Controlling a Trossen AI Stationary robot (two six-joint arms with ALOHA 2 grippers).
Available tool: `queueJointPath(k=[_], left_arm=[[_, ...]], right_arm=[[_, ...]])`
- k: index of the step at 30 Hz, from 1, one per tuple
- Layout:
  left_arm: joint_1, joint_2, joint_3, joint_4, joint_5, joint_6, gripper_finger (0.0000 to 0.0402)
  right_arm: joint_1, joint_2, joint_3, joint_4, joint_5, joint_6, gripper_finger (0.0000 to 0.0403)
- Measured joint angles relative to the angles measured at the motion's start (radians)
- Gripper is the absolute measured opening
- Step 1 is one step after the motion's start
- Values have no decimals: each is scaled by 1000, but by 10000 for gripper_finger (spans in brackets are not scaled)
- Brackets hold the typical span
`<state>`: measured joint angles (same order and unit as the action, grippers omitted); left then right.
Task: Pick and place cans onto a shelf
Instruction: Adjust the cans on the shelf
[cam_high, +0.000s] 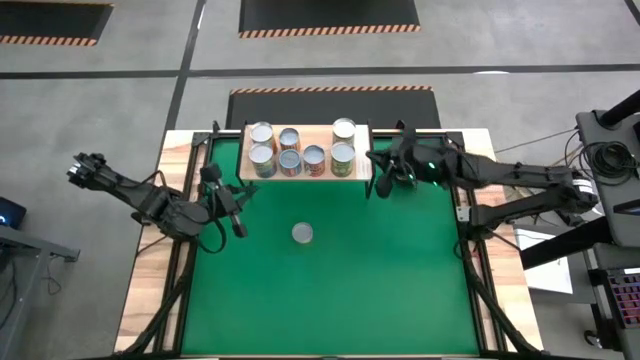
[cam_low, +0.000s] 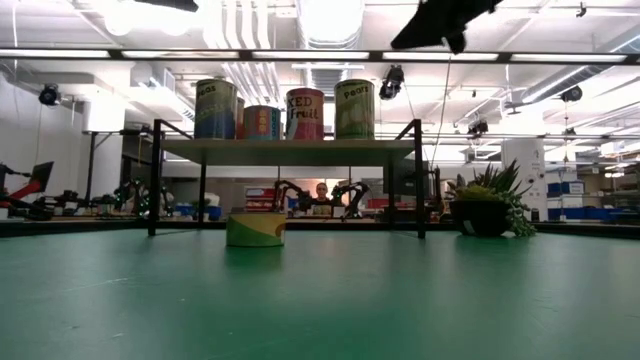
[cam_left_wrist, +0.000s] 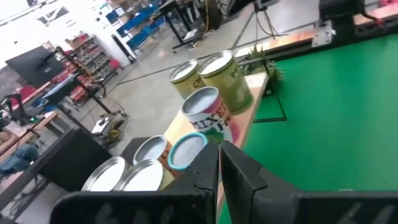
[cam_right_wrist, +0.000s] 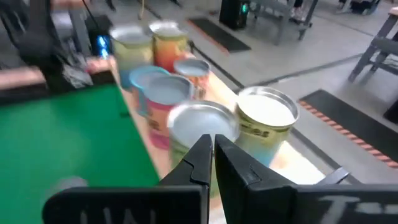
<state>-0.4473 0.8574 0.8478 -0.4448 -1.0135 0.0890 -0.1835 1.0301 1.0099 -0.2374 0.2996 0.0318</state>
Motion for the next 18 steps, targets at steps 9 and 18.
queueJointPath(k=[9, 18], left_arm=[[-1, -24, 0, -35, -9, -39, 0], [-1, -23, 0, -50, -7, -50, 0]], right_arm=[[-260, 206, 244, -346, -65, -98, 9], [-395, 342, 276, -301, -256, -129, 9]])
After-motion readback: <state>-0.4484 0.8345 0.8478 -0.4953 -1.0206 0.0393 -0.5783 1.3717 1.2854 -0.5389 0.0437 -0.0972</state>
